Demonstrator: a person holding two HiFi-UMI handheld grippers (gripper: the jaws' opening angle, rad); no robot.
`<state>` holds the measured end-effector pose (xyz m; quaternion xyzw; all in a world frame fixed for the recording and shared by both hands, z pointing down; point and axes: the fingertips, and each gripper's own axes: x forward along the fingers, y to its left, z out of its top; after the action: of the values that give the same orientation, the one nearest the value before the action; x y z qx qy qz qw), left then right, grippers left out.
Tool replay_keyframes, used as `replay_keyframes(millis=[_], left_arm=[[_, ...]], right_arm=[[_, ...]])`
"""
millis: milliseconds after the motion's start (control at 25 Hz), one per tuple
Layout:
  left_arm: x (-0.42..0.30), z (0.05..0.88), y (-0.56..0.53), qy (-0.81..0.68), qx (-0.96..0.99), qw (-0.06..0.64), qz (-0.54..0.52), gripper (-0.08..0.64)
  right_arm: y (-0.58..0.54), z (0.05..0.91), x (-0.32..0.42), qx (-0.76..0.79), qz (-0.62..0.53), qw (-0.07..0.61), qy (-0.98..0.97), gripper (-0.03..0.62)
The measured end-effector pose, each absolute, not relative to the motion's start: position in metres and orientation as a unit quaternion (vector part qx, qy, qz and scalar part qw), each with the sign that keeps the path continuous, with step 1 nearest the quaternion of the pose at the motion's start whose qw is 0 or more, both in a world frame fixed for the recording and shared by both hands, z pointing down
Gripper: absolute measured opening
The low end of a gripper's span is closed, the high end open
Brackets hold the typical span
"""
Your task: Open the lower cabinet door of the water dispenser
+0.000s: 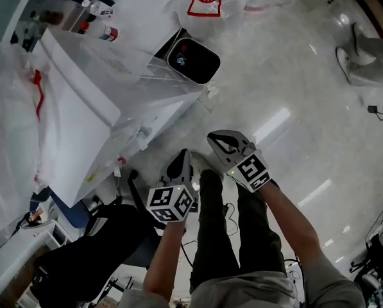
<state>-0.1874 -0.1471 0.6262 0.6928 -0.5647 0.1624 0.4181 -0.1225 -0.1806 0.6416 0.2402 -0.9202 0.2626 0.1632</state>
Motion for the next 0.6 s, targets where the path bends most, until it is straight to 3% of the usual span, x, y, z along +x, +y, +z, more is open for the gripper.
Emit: replay_keyframes(millis=[600], left_arm=[[-0.198, 0.72, -0.162, -0.584, 0.653, 0.453, 0.166, 0.008]], right_arm=[[-0.204, 0.744, -0.125, 0.202, 0.232, 0.205, -0.929, 0.014]])
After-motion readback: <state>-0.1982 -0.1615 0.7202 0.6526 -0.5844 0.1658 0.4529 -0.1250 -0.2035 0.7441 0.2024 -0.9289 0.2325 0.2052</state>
